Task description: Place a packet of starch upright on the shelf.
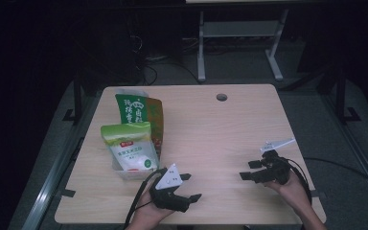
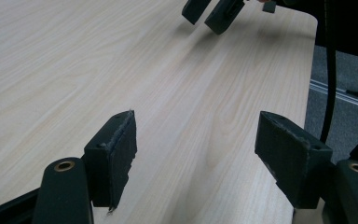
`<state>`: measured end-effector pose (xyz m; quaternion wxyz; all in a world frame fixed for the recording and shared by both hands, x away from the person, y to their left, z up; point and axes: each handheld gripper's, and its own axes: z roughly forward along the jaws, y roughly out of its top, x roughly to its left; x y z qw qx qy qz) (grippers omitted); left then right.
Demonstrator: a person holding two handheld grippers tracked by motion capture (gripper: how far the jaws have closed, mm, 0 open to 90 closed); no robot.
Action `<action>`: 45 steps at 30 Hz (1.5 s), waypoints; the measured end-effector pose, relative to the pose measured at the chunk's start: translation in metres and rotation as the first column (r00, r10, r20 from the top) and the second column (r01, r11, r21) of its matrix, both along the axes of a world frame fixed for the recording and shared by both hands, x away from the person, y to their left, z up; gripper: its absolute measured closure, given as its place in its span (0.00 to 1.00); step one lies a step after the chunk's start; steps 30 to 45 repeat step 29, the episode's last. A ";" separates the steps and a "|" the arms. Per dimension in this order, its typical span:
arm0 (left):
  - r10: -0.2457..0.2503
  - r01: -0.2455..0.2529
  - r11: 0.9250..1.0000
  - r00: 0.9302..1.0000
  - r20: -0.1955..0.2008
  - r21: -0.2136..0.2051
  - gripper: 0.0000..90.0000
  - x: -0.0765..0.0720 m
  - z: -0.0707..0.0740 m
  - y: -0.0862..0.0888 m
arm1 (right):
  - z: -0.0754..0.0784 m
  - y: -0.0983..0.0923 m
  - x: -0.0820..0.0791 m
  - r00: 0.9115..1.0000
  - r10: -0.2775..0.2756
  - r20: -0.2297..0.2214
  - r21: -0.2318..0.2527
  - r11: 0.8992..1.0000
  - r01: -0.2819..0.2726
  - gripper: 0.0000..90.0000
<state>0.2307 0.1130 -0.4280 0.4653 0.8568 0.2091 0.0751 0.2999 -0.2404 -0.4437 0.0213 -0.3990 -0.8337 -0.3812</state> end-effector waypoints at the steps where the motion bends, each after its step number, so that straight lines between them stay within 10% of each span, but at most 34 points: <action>1: 0.000 0.000 1.000 1.000 -0.002 -0.001 0.32 0.000 0.000 0.000 | 0.000 -0.001 -0.002 1.000 -0.005 -0.004 0.000 1.000 0.005 0.33; 26: -0.017 0.017 1.000 1.000 -0.002 0.021 0.30 -0.005 -0.005 -0.004 | -0.019 -0.013 -0.049 0.999 -0.034 0.032 0.033 0.999 0.033 0.32; 45: -0.025 0.025 0.999 1.000 -0.005 0.028 0.30 -0.007 -0.006 -0.004 | -0.019 -0.013 -0.051 0.998 -0.033 0.045 0.024 0.999 0.032 0.31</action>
